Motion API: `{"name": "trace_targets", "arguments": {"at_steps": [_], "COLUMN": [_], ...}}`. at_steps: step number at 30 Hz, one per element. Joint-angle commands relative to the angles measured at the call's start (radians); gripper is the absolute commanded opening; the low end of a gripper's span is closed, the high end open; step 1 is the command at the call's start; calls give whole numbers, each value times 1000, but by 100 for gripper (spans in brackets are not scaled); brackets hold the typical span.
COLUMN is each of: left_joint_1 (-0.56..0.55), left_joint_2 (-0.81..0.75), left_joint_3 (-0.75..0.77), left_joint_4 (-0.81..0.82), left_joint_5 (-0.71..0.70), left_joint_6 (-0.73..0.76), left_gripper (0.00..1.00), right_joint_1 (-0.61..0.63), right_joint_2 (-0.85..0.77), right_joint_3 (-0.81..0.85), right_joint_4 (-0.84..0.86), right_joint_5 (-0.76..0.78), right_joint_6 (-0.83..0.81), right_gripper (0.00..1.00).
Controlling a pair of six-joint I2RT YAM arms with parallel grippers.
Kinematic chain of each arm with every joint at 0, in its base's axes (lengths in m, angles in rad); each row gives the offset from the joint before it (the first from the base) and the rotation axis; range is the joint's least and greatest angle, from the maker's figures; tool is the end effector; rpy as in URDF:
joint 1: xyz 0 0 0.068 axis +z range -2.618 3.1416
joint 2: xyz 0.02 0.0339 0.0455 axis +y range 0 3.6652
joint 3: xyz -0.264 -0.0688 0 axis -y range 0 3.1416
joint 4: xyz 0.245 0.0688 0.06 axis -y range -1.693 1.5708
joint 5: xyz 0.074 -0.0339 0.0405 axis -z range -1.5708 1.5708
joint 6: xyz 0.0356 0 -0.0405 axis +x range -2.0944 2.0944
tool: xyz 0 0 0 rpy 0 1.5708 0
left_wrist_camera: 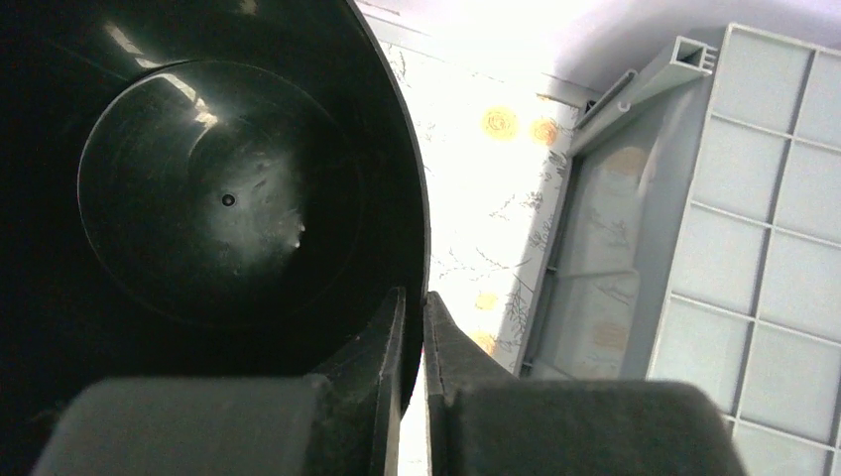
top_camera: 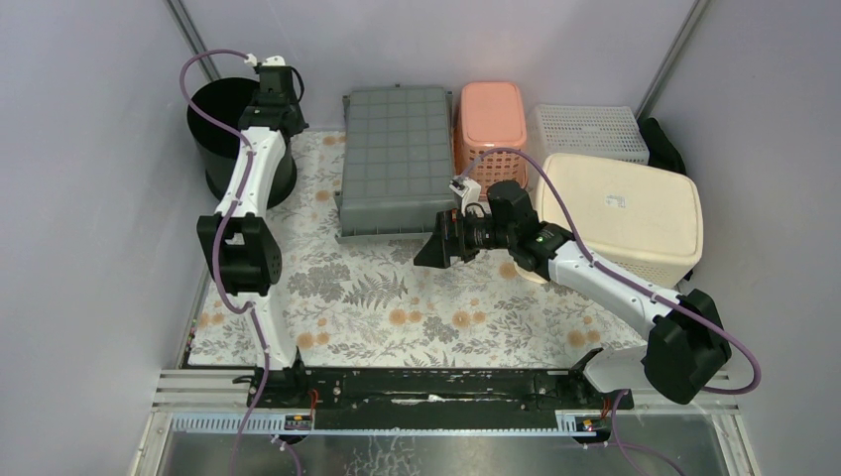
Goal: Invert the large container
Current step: Move the container to the center of the board.
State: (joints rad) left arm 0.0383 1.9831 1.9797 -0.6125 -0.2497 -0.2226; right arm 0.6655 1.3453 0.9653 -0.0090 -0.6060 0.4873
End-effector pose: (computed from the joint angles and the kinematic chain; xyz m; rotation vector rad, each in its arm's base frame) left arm 0.4589 0.0264 0.3519 -0.4210 2.1285 0.1675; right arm 0.2284 0.2051 0.2965 -0.6234 2.0454 1.3137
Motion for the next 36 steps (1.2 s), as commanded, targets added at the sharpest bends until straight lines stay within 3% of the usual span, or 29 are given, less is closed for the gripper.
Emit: {"name": "trace_targets", "arguments": {"at_steps": [1,18,25,36], "left_joint_1": [-20,-108,-188,-190], "left_joint_2": [5,-134,-223,-461], "left_joint_3": [-29,12,-134,-368], "left_joint_4": [-253,-364,-339,-305], "left_joint_5": [66,87,76,112], "left_joint_6": [-70,-63,-79,-73], "left_gripper": [3,0,5,22], "right_joint_1": [-1,-1,-1,-1], "right_joint_2": [-29,-17,-33,-15], "right_joint_3": [14,27,7,-1], "right_joint_4": [35,35,23,-18], "right_joint_5": [-27,-41,-42,-30], "right_joint_6": [5,13,7,-21], "right_gripper": [100,100,100,100]}}
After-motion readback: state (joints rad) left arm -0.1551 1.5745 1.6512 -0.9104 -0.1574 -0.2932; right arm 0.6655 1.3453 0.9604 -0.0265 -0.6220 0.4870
